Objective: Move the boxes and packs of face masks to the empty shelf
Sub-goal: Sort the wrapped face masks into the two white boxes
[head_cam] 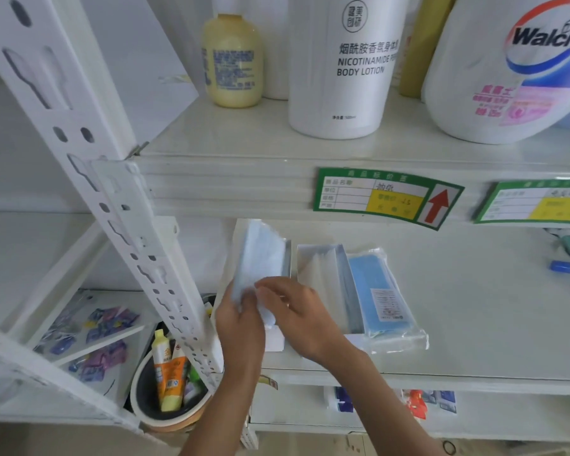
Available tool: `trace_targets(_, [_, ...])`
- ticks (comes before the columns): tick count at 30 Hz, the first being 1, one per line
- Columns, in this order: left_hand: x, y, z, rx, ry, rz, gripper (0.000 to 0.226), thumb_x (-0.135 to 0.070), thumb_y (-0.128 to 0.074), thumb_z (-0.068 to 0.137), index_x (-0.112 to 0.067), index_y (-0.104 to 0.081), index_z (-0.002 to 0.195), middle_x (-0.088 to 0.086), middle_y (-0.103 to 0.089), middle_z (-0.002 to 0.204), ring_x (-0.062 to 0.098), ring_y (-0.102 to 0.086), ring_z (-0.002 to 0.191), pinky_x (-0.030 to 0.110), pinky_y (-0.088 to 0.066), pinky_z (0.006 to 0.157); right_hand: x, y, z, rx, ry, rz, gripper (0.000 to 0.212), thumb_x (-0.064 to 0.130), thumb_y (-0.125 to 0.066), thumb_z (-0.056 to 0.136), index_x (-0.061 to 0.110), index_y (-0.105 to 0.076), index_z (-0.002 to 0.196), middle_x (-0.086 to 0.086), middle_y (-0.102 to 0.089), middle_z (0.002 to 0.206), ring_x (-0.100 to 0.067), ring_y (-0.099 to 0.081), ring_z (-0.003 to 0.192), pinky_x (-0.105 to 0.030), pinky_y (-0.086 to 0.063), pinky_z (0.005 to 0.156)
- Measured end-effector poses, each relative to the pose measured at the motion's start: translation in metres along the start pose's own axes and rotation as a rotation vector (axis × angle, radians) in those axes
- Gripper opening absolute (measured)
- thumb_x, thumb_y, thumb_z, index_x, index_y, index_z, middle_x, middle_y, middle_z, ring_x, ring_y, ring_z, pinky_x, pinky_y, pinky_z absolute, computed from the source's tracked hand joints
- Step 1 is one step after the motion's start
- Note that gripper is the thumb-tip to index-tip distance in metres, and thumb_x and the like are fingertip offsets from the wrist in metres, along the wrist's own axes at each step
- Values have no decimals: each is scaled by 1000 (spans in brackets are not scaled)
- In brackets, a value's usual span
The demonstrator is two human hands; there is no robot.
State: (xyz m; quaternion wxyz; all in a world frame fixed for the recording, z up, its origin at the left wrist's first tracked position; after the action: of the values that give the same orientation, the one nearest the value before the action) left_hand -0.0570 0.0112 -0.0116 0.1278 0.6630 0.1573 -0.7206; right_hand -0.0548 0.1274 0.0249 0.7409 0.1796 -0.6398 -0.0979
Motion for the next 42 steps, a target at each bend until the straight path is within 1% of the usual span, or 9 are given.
trace_targets(5, [-22, 8, 0, -115, -223, 300, 42, 1, -46, 101, -17, -60, 137, -5, -73, 112, 8, -64, 105, 1, -40, 90, -22, -12, -4, -45, 152, -452, 28, 22, -48, 99, 15, -65, 121, 2, -64, 122, -15, -54, 115, -26, -43, 98])
trace_targets(9, [-21, -2, 9, 65, -240, 564, 51, 9, -48, 95, -11, -55, 141, 10, -67, 130, 24, -62, 119, 23, -46, 98, -31, -21, -11, 39, 239, -734, 27, 21, -50, 92, 15, -69, 110, -1, -63, 118, -23, -52, 110, -30, -44, 96])
trace_targets(14, [-23, -9, 28, 216, -209, 749, 32, 2, -48, 96, -8, -60, 124, 13, -68, 110, 31, -66, 104, 33, -52, 79, -29, -20, -11, 30, 232, -748, 30, 25, -47, 93, 15, -67, 115, -1, -61, 122, -23, -51, 111, -33, -46, 97])
trace_targets(19, [-24, -21, 28, 224, -291, 828, 40, 1, -49, 95, -10, -52, 133, 11, -64, 124, 32, -63, 111, 48, -56, 88, -30, -15, -12, 30, 220, -709, 25, 23, -48, 94, 16, -68, 106, 1, -63, 117, -19, -50, 105, -32, -46, 94])
trace_targets(27, [-3, -18, 31, 591, -363, 730, 84, -13, -52, 99, -37, -1, 160, -5, -8, 168, 11, -20, 150, 23, -26, 115, -30, -11, -12, 32, 211, -674, 19, 15, -51, 90, 12, -69, 90, -1, -65, 103, -21, -51, 98, -32, -47, 88])
trace_targets(29, [-1, -15, 32, 633, -459, 726, 89, -6, -53, 94, -50, -7, 157, -11, -9, 167, 2, -21, 147, 19, -27, 110, -30, -11, -13, 31, 216, -674, 21, 17, -51, 91, 14, -71, 93, 1, -65, 107, -20, -52, 99, -31, -46, 89])
trace_targets(33, [20, -11, 36, 663, -453, 1117, 51, -10, -56, 97, -26, -46, 144, 6, -28, 162, 21, -30, 149, 34, -35, 118, -31, -12, -13, 24, 223, -658, 21, 18, -49, 95, 16, -70, 95, 3, -66, 107, -19, -52, 98, -30, -46, 89])
trace_targets(39, [13, -14, 36, 609, -486, 1042, 55, -16, -46, 102, -11, -34, 155, 3, -18, 168, 22, -18, 154, 35, -26, 122, -34, -8, -13, 25, 200, -639, 17, 13, -51, 91, 11, -68, 92, -1, -66, 106, -23, -54, 99, -34, -48, 88])
trace_targets(42, [15, -13, 32, 622, -626, 1209, 42, -18, -48, 99, -10, -51, 140, 5, -37, 157, 24, -28, 149, 33, -19, 124, -35, -9, -15, 25, 208, -655, 20, 18, -49, 98, 14, -69, 102, 1, -64, 118, -20, -54, 106, -33, -47, 95])
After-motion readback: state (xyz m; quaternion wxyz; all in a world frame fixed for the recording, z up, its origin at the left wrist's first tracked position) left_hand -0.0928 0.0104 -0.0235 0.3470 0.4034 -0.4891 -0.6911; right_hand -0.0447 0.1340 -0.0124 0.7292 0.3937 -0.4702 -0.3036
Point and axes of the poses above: each hand's wrist, its own z-axis towards the middle knuckle, its own y-axis out of the back of the hand, x = y × z, the point moved 4 cm from there along z, towards the middle knuckle
